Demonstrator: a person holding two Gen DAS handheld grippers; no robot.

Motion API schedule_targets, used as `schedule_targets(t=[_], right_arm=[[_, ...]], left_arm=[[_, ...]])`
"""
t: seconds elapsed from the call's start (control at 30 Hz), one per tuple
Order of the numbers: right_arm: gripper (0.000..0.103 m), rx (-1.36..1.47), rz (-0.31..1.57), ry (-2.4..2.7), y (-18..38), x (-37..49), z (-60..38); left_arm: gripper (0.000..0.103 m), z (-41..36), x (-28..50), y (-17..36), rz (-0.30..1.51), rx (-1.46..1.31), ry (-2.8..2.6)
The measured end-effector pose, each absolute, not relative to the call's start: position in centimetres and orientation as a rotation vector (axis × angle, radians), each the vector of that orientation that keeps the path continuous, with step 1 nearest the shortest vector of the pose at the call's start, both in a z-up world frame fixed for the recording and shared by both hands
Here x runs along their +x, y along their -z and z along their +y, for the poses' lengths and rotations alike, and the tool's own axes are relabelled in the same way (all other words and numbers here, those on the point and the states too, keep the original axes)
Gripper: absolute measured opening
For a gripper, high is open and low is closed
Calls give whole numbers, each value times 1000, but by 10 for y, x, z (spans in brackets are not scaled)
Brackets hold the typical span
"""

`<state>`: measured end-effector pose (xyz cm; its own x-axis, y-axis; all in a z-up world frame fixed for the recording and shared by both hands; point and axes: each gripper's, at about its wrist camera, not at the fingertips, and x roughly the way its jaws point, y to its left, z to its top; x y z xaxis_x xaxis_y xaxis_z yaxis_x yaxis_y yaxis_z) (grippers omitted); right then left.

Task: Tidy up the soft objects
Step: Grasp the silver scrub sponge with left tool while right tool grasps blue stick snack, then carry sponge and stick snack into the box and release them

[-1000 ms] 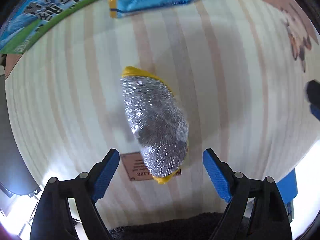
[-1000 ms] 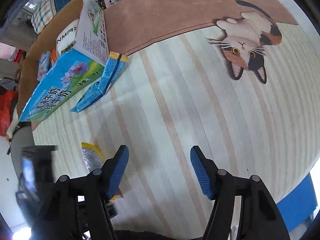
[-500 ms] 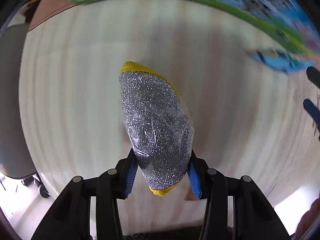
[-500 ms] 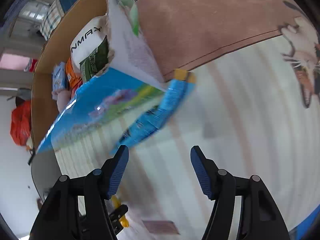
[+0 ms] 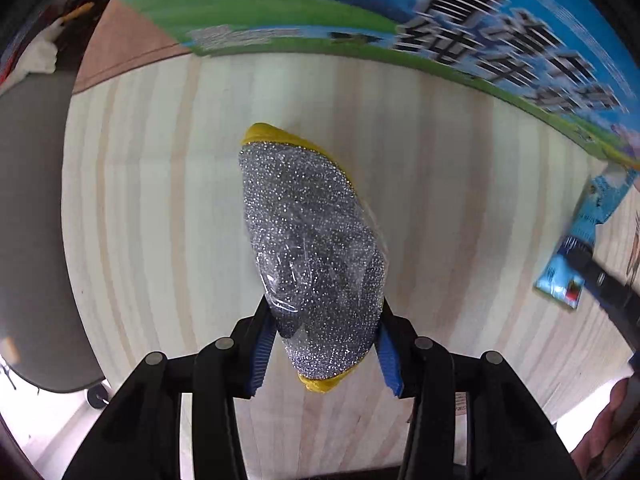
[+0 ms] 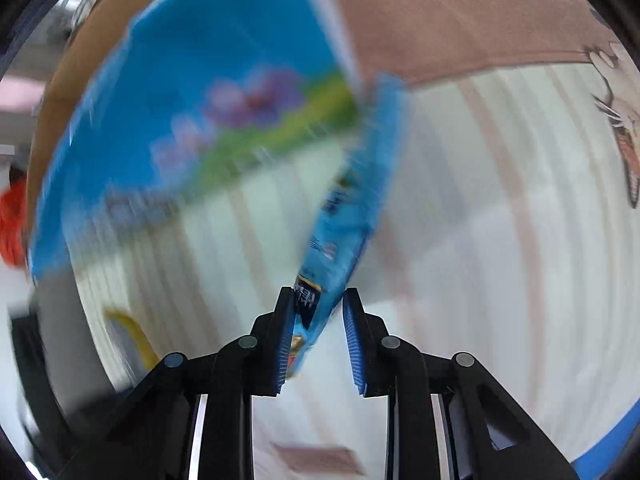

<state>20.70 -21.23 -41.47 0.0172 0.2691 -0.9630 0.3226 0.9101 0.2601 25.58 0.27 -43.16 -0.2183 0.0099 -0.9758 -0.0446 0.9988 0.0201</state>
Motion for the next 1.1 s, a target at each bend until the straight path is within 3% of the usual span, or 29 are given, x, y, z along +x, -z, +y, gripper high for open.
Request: schedule_targets(t=[0.17,0.23,0.3,0.33,0.5,0.6,0.67,0.7,0.73,0.77,0.87,1.1], right_arm=[[25,369,1706,-56,421,167,-225],[31,379,1704,-23,417,161,-233],[68,376,1646,26,407,160,-240],[74,375,1607,51,402,160,-242],[76,285,1501,41,387,188,-215],[76,138,1550,36,403,204,-191],[73,78,1604,36,418,208,-180],[61,60,1640,36,427,209,-175],[58,47,1671,45,432,209,-173],[40,32,1648,55,428,208,-170],[22,48,1652,71,420,199,-166],[19,235,1611,5,364,183,-171]], left_arm=[[42,-29,257,427,1769,27,24],[42,-41,259,428,1767,34,45],[42,-49,262,429,1767,33,59],[42,-53,265,429,1770,38,63],[42,-64,270,427,1766,64,72],[42,-82,283,423,1767,76,64],[42,-88,286,423,1673,21,133],[42,-83,284,424,1665,22,137],[42,-80,278,420,1658,24,137],[42,-79,274,417,1650,24,135],[42,-65,262,407,1627,11,134],[41,-55,247,348,1518,7,155]])
